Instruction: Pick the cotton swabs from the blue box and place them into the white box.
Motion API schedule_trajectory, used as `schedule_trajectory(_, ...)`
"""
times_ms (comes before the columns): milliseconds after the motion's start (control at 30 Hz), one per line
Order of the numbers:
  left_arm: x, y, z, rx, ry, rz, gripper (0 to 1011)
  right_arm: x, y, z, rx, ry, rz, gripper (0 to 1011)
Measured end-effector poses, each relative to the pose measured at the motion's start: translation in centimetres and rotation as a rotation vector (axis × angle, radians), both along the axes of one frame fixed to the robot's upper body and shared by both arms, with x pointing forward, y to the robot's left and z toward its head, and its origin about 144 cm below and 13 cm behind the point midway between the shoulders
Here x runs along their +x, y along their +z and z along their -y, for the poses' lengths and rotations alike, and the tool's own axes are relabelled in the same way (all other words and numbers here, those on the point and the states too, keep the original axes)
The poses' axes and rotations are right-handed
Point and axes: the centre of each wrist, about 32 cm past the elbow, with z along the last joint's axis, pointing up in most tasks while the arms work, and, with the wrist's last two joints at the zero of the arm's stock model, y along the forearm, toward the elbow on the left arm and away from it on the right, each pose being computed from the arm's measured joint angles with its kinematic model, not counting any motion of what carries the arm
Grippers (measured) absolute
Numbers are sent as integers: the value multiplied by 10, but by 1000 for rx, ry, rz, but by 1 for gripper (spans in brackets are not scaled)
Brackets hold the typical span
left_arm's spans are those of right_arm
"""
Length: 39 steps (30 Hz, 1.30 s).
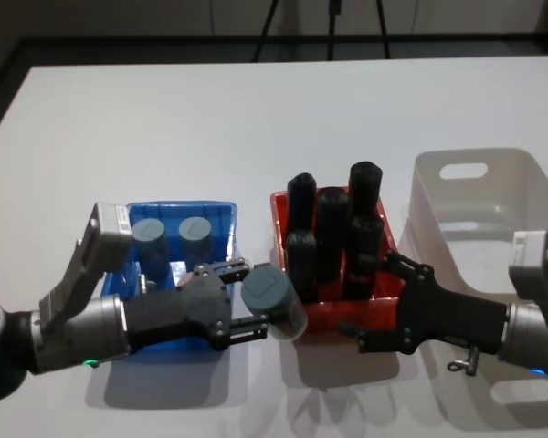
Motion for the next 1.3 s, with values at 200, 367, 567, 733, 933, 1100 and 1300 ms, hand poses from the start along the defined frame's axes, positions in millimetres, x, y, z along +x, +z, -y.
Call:
schedule_trajectory(200,0,0,0,0,0,0,649,8,-2,-6,-1,29,2,1001)
schedule_trajectory(367,0,0,0,0,0,0,649,13,-3,-10,-5,50,3,1000)
schedule_trajectory(567,0,0,0,0,0,0,649,17,-5,-15,-8,69,0,1001)
schedule_trajectory(733,0,0,0,0,0,0,649,20,-8,-20,-12,82,-4,1001)
schedule_trajectory(933,0,0,0,0,0,0,649,24,-10,-25,-19,93,-7,1001)
schedule_trajectory(1100,0,0,0,0,0,0,649,26,-12,-29,-21,98,-9,1000)
schedule_trajectory(1300,0,0,0,0,0,0,649,30,-15,-35,-20,104,-12,1001)
